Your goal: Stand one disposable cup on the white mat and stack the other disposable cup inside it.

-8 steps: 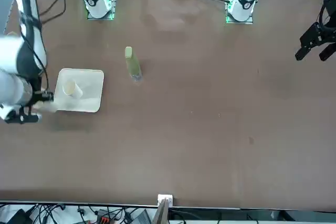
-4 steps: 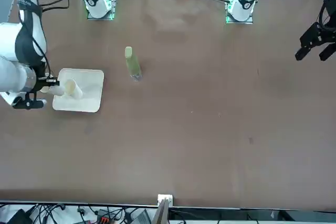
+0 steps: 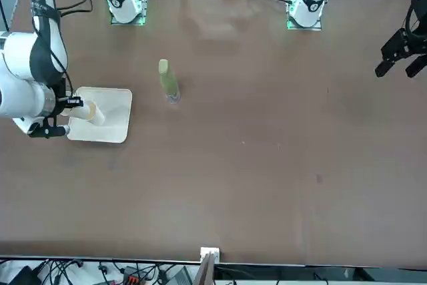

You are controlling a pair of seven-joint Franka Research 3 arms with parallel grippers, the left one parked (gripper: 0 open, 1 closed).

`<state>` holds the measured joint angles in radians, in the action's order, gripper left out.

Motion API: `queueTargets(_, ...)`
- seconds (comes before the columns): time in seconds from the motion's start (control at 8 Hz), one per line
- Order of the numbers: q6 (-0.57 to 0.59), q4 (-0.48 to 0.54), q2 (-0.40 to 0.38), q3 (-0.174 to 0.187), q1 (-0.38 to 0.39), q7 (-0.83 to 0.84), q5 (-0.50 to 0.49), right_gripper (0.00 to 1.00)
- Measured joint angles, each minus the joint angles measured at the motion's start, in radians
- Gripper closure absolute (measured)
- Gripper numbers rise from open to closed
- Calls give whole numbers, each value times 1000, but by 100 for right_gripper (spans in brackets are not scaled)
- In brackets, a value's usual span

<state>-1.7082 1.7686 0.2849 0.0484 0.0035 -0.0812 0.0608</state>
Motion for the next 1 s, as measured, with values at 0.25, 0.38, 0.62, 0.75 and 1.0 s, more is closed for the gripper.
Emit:
queueTargets(0.25,-9,25,0,0,1,0,0,98)
queueTargets(0.38,-17,40,1,0,1,0,0,97)
queueTargets(0.62,-28,51,1,0,1,-1,0,83)
queueTargets(0.75,-28,52,2,0,1,-1,0,66)
queueTargets(1.0,-27,31,-4,0,1,-7,0,30)
